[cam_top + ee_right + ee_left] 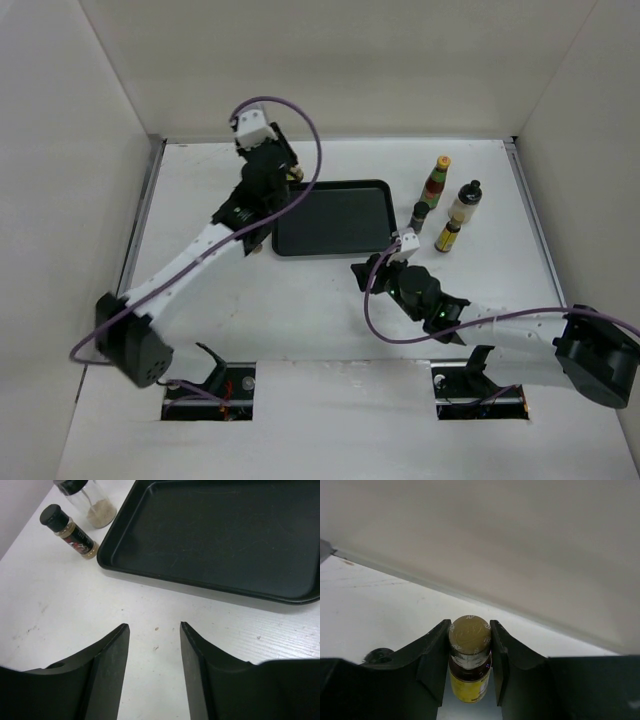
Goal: Organize the condiment bottles
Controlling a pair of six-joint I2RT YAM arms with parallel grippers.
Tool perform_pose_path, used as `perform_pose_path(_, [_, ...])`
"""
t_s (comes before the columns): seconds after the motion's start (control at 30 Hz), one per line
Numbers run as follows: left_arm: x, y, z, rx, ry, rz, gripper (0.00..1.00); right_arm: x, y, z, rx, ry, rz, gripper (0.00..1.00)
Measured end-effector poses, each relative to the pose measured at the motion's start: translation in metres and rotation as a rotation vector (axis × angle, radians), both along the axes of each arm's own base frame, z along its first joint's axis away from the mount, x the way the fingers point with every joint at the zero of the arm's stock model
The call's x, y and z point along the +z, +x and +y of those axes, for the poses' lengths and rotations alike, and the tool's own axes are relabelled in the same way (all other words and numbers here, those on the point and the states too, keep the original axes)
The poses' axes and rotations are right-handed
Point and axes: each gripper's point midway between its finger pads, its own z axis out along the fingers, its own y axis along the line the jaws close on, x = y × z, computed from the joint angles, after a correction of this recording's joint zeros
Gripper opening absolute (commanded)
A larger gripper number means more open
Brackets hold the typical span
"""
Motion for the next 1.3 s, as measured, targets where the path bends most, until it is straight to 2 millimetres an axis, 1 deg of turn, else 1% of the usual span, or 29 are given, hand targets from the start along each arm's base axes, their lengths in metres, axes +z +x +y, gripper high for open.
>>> perform_pose_path(0.03, [-0.012, 0.013, -0.011, -0.012, 0.020, 0.023, 0.17, 0.000, 0.000, -0.001, -0.002, 0.001, 0.000, 0.55])
perform_pose_path(0.07, [-0.030, 0.028, -0.023, -0.025, 0.045, 0.056, 0.17, 0.001, 0.001, -0.002, -0.006, 0.002, -0.001, 0.56])
perform_pose_path(0.13, [-0.077, 0.050, -0.043, -0.056, 0.110, 0.145, 0.17, 0.003, 0.002, -0.003, -0.009, 0.006, -0.005, 0.57])
perform_pose_path(0.17, [-0.102, 0.058, -0.050, -0.069, 0.142, 0.191, 0.17, 0.004, 0.002, -0.003, -0.010, 0.008, -0.007, 0.58])
perform_pose_path(0.23, [-0.142, 0.070, -0.059, -0.093, 0.190, 0.264, 0.17, 0.006, 0.002, -0.003, -0.010, 0.013, -0.010, 0.59])
perform_pose_path(0.3, [-0.170, 0.077, -0.063, -0.110, 0.220, 0.317, 0.17, 0.007, 0.002, -0.003, -0.011, 0.017, -0.013, 0.59])
perform_pose_path(0.37, [-0.187, 0.084, -0.061, -0.117, 0.231, 0.346, 0.17, 0.008, 0.002, -0.003, -0.011, 0.018, -0.014, 0.59])
perform_pose_path(0.43, [-0.193, 0.089, -0.056, -0.112, 0.231, 0.356, 0.17, 0.008, 0.002, -0.003, -0.011, 0.018, -0.014, 0.59])
perform_pose_path(0.6, [-0.194, 0.109, -0.045, -0.089, 0.208, 0.329, 0.17, 0.008, 0.002, -0.003, -0.011, 0.019, -0.014, 0.59])
perform_pose_path(0.67, [-0.198, 0.116, -0.043, -0.082, 0.203, 0.324, 0.17, 0.008, 0.003, -0.004, -0.014, 0.019, -0.014, 0.59])
perform_pose_path(0.9, [-0.231, 0.127, -0.040, -0.086, 0.226, 0.365, 0.18, 0.008, 0.003, -0.005, -0.016, 0.019, -0.014, 0.59])
perform_pose_path(0.97, [-0.232, 0.129, -0.039, -0.086, 0.229, 0.360, 0.18, 0.008, 0.003, -0.005, -0.016, 0.018, -0.014, 0.59])
perform_pose_path(1.13, [-0.225, 0.132, -0.039, -0.084, 0.241, 0.319, 0.21, 0.008, 0.003, -0.005, -0.016, 0.018, -0.014, 0.59])
perform_pose_path(1.3, [-0.231, 0.130, -0.035, -0.081, 0.265, 0.312, 0.31, 0.008, 0.003, -0.005, -0.016, 0.018, -0.014, 0.59])
